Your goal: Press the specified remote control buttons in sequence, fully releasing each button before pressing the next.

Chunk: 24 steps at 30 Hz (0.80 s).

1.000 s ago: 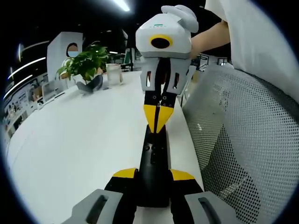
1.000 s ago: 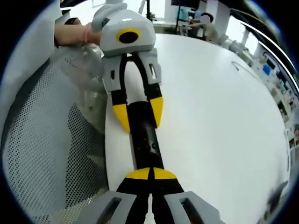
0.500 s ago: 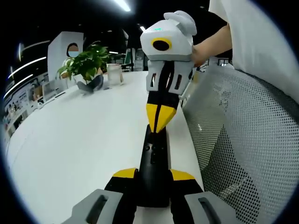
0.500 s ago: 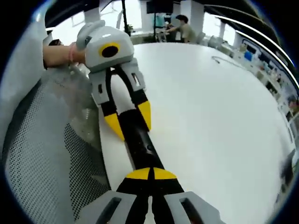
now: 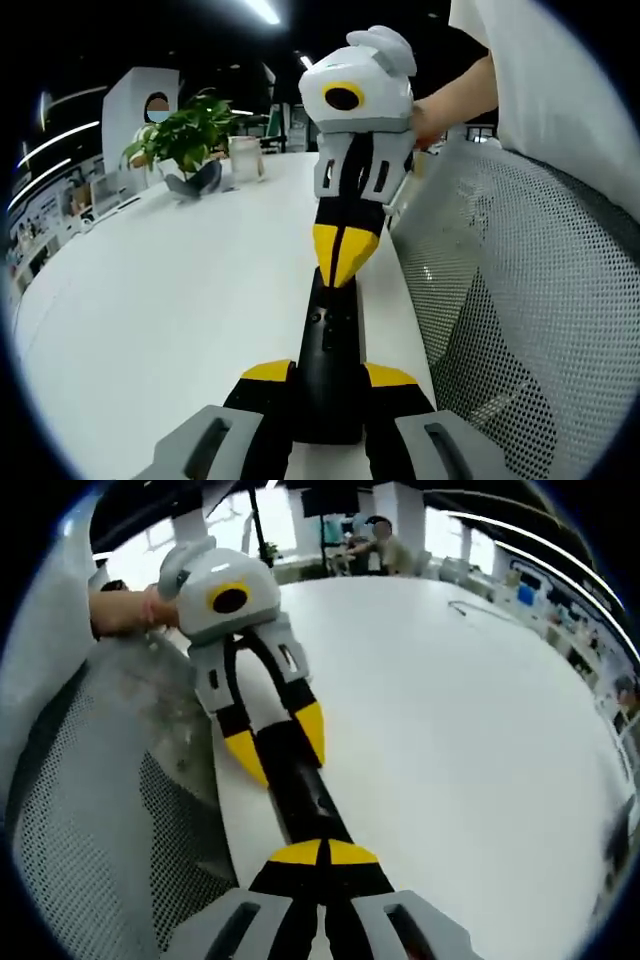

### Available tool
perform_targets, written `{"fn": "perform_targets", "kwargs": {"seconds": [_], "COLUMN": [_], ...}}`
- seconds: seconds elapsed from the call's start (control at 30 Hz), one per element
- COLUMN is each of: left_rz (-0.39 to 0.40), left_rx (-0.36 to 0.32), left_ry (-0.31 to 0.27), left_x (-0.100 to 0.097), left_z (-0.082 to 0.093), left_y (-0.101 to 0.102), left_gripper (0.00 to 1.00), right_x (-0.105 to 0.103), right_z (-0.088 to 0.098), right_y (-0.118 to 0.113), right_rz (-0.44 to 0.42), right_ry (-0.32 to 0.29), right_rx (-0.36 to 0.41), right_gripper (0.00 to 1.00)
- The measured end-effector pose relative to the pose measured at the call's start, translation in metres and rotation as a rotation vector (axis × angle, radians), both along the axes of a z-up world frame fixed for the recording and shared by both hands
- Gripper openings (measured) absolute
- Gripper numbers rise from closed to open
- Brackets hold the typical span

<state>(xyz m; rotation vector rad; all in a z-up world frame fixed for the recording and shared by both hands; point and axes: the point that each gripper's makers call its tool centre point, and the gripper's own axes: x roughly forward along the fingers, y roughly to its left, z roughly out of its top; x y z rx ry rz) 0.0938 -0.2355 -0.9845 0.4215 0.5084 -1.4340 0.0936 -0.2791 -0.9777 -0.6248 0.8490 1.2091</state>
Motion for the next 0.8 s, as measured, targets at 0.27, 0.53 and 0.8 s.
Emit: {"fn": "perform_targets", "kwargs": {"seconds": [0.27, 0.53, 0.8], "left_rz": [0.000, -0.002, -0.002], "left_rx": [-0.001, 0.000, 0.000], "left_ry": [0.000, 0.000, 0.000], "left_x": [-0.0001, -0.0003, -0.0007], "left_z": [0.0001, 0.0001, 0.0000], "left_y": [0.0002, 0.0001, -0.0002], "left_gripper": [0.25, 0.25, 0.25], "right_x": [-0.0024, -0.0009, -0.0007], "right_z": [-0.0014, -0.0022, -0.0020], "right_y": [0.0069, 0.0059, 0.0055], "right_rz": [0.114, 0.114, 0.080], "right_ry": [-0.053, -0.036, -0.026], "right_rx": [-0.071, -0.081, -0.071], "right_gripper": [0.00, 0.00, 0.00]}}
